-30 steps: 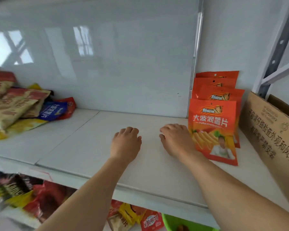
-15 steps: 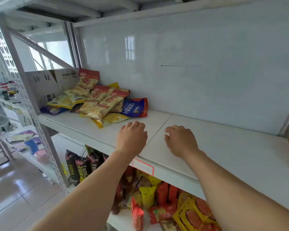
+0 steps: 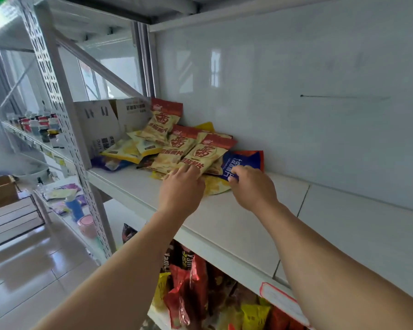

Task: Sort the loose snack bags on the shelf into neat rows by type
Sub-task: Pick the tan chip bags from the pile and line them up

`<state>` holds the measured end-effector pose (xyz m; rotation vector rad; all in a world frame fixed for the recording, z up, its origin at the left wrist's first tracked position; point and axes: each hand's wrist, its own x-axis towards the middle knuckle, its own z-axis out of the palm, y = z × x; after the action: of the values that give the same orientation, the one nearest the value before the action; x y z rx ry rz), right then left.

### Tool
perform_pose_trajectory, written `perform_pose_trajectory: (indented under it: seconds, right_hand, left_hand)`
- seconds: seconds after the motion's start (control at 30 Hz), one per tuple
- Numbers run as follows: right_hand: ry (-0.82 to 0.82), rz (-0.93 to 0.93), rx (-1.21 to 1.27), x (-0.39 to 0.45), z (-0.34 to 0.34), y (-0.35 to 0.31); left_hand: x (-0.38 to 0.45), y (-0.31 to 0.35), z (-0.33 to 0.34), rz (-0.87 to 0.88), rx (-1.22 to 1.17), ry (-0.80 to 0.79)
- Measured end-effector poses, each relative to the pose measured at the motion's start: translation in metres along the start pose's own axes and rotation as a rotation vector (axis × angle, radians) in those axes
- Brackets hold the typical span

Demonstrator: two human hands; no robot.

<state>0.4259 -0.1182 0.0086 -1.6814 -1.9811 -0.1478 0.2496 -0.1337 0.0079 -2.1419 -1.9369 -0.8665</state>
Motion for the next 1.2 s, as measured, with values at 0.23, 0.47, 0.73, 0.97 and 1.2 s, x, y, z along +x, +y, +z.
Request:
perform_pose_trajectory:
  seconds: [0.23,0.47,0.73,0.97,1.2]
  right_hand:
    - [0.068,0.117,0.109,0.094,0.043,-0.026]
    - [0.144,0.568,0.460,0.151,0.072,-0.043]
    - [0.210,0.922,0.954,0.178,0.088,-0.047]
    - [0.194,1.095,1.020,0.186,0.089,-0.049]
    - [0.114,1.057,0.979,0.191,0.096,-0.046]
  left_hand:
    - [0.075,-0.051,0.016,-0.119,-0.084,0.046]
    - [0.136,-0.090,0.042,-0.206,-0.252,-0.198]
    - [0.166,-0.106,0.069,-0.222,-0.552,-0.578]
    - [0.173,-0.133,0.080,-0.427,-1.048,-0.491]
    - [0.174,-0.144,0.097,-0.550,-1.284,-0.424]
